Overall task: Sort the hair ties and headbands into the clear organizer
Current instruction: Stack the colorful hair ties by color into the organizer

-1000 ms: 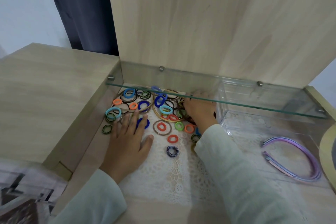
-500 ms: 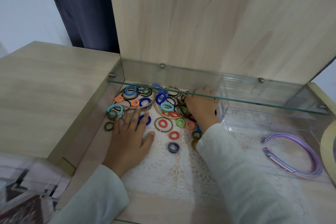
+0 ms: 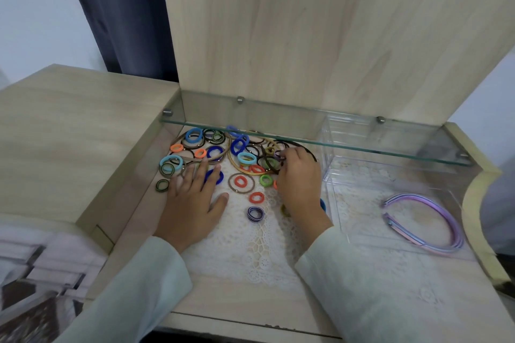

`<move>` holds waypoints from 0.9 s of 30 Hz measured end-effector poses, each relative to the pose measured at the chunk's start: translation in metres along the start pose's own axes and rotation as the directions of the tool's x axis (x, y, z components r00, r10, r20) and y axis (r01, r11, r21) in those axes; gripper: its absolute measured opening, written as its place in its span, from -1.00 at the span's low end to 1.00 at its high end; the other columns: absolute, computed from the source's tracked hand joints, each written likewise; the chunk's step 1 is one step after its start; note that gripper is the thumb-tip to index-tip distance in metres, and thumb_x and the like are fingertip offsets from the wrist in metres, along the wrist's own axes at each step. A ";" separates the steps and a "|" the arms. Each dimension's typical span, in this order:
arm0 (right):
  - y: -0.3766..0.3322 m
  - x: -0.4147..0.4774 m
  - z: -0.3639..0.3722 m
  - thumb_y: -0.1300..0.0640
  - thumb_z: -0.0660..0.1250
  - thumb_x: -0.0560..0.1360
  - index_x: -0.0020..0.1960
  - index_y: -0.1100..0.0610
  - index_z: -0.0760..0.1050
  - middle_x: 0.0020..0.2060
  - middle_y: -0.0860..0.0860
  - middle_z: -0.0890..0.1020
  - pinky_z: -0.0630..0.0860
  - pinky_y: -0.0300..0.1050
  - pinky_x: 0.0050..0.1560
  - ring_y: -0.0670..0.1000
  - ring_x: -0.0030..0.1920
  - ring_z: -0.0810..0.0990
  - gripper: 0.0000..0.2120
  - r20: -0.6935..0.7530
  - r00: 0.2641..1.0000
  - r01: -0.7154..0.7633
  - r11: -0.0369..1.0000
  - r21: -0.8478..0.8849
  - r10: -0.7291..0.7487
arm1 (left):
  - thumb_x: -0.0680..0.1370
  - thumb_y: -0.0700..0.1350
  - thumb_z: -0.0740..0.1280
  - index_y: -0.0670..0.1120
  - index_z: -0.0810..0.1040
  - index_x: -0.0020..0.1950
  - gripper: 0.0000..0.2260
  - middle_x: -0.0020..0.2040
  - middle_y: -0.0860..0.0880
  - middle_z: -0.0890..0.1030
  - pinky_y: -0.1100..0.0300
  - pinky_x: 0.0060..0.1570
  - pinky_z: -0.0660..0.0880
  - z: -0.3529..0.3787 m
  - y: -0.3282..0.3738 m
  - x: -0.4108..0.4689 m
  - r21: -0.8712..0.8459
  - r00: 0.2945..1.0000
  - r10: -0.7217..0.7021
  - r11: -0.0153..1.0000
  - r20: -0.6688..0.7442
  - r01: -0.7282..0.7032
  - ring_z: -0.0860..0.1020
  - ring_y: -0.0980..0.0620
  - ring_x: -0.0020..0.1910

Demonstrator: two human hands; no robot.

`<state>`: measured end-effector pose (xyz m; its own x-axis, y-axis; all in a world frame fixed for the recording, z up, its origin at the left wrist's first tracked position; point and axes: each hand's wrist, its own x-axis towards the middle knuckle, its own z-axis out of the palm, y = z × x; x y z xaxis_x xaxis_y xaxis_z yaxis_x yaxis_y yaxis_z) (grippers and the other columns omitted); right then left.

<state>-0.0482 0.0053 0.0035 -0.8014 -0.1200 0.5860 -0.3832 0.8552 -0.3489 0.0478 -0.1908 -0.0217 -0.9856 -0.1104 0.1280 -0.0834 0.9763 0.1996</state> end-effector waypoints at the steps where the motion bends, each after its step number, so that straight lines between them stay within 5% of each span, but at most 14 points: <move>1: 0.000 -0.005 -0.003 0.39 0.35 0.31 -0.06 0.26 0.60 -0.17 0.16 0.62 0.54 0.08 -0.16 0.20 -0.17 0.57 -0.78 -0.006 0.999 0.032 0.999 0.037 -0.032 | 0.48 0.31 -0.22 0.05 0.09 0.61 -0.27 0.62 -0.01 0.00 -0.12 0.50 -0.11 0.001 -0.001 0.000 0.008 1.000 -0.001 1.000 -0.001 0.001 0.02 -0.10 0.59; 8: 0.006 -0.038 -0.022 0.27 0.36 0.47 -0.05 0.17 0.56 -0.06 0.02 0.58 0.51 -0.04 -0.03 0.01 -0.05 0.50 -0.92 0.130 0.980 0.108 0.950 0.293 -0.152 | 0.48 0.32 -0.21 0.06 0.09 0.61 -0.27 0.62 -0.01 0.02 -0.11 0.50 -0.13 0.004 -0.001 0.000 0.012 1.000 -0.008 1.000 -0.008 0.008 0.03 -0.10 0.59; 19: -0.014 -0.076 -0.055 0.09 0.37 0.47 0.05 -0.06 0.46 -0.12 -0.40 0.42 0.43 -0.12 0.02 -0.21 -0.02 0.38 -0.81 0.309 0.949 -0.095 0.880 0.465 -0.061 | 0.41 0.33 -0.33 0.10 -0.03 0.61 -0.21 0.62 0.03 -0.12 -0.07 0.51 -0.15 0.003 0.000 0.001 0.071 0.999 -0.033 0.997 0.038 0.031 -0.09 -0.04 0.60; 27: -0.021 -0.079 -0.054 0.00 0.33 0.44 0.06 -0.06 0.52 -0.02 -0.21 0.55 0.36 -0.07 0.11 -0.11 0.07 0.42 -0.80 0.307 0.944 0.013 0.941 0.338 -0.123 | 0.39 0.33 -0.34 0.11 -0.07 0.61 -0.20 0.62 0.04 -0.14 -0.07 0.51 -0.19 0.000 0.002 0.000 0.068 0.998 -0.035 0.997 0.059 0.031 -0.12 -0.03 0.60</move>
<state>0.0486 0.0240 0.0043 -0.8501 -0.3730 0.3717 -0.5261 0.6328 -0.5681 0.0474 -0.1894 -0.0212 -0.9890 -0.1333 0.0638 -0.1236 0.9829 0.1367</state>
